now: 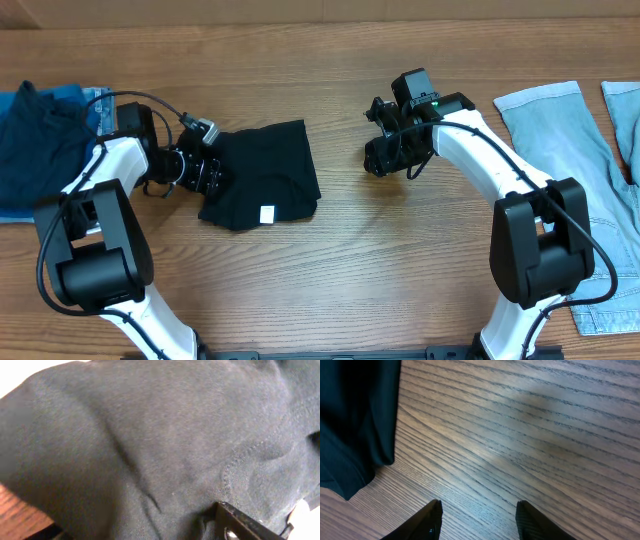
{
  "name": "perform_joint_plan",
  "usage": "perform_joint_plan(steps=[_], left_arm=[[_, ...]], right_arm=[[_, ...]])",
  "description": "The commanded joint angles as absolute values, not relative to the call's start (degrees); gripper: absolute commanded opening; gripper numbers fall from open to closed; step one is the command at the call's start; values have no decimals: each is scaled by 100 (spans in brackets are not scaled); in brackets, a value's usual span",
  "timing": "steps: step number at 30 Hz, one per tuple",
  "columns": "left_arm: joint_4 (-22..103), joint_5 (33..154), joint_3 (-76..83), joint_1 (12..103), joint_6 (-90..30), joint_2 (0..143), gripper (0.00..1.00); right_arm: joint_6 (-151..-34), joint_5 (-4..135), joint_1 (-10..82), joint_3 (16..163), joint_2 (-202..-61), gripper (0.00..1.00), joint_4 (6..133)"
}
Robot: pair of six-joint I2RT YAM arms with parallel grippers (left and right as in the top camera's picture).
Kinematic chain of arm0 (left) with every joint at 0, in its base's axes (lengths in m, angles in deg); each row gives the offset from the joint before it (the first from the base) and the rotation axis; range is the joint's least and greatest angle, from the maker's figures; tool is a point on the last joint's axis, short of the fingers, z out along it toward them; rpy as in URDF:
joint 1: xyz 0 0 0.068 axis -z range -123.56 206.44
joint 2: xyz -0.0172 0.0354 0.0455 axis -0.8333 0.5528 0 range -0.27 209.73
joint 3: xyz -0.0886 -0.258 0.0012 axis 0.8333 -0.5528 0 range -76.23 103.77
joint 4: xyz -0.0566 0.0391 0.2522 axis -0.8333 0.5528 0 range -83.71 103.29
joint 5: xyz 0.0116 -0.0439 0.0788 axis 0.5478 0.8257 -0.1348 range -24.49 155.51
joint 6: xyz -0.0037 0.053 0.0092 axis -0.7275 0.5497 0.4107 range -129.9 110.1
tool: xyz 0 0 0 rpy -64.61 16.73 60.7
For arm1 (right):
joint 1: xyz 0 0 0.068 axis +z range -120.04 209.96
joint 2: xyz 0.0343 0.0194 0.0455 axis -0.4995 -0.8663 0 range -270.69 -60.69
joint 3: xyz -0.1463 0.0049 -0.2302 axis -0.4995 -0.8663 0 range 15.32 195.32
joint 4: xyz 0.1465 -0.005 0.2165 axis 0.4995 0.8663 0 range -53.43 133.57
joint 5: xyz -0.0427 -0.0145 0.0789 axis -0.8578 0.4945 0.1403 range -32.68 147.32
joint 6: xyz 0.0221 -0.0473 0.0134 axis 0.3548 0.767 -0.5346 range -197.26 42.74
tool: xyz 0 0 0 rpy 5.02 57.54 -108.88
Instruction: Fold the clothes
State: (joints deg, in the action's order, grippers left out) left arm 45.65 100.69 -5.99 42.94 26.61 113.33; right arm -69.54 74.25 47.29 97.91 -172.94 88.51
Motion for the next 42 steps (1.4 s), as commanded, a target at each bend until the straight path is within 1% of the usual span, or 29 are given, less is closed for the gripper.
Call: perform_joint_plan(steps=[1,2,6,10,14,16,19,20,22,23,24,28,29,30,31,33,34,35,39,42], left_arm=[[4613,9457,-577,4211,1444,11421,82],[4676,9293,-577,4211,1199,11421,89],[4842,9254,-577,4211,775,11421,93],[4829,9278,-612,4261,251,11427,91],[4851,9230,-811,4325,-265,11548,83],[4825,9232,-953,4336,-611,11635,81],[4694,9252,-1171,4388,-936,11668,72],[4689,9254,-1191,4423,-967,11668,70],[4668,9252,-1237,4598,-993,11668,70],[4648,9250,-1246,4709,-991,11668,74],[4589,9247,-1270,4819,-991,11668,75],[4230,9228,-1329,5131,-1100,11668,75],[4167,9169,-1329,5179,-1124,11668,59],[4136,9136,-1329,5192,-1124,11668,41],[4136,9053,-1329,5192,-1157,11668,29],[4156,8893,-1329,5184,-1166,11668,12],[4158,8788,-1324,5184,-1164,11666,6],[4202,8561,-1294,5184,-1164,11661,4],[4635,7766,-907,5184,-1161,11469,4],[5142,7081,-323,5184,-1161,10964,4]], right_arm=[[-6958,7385,4715,9854,-17296,52,8831],[-6958,7385,4715,9854,-17296,51,8829],[-6956,7385,4715,9854,-17296,52,8812],[-6956,7385,4715,9854,-17296,52,8812],[-6956,7385,4715,9854,-17296,52,8827],[-6956,7385,4715,9854,-17296,52,8833],[-6956,7388,4715,9854,-17296,52,8831],[-6956,7388,4715,9854,-17296,52,8827],[-6956,7388,4715,9854,-17296,52,8812],[-6956,7390,4715,9854,-17296,52,8814],[-6958,7390,4715,9854,-17296,52,8816],[-6958,7394,4715,9854,-17296,52,8818],[-6956,7394,4715,9854,-17296,52,8827],[-6956,7392,4715,9854,-17296,52,8838],[-6956,7394,4715,9854,-17296,52,8842],[-6956,7392,4715,9854,-17296,52,8833],[-6956,7392,4715,9854,-17296,52,8833],[-6956,7392,4715,9854,-17296,52,8838],[-6956,7390,4715,9854,-17296,52,8871],[-6958,7390,4715,9854,-17296,51,8877]])
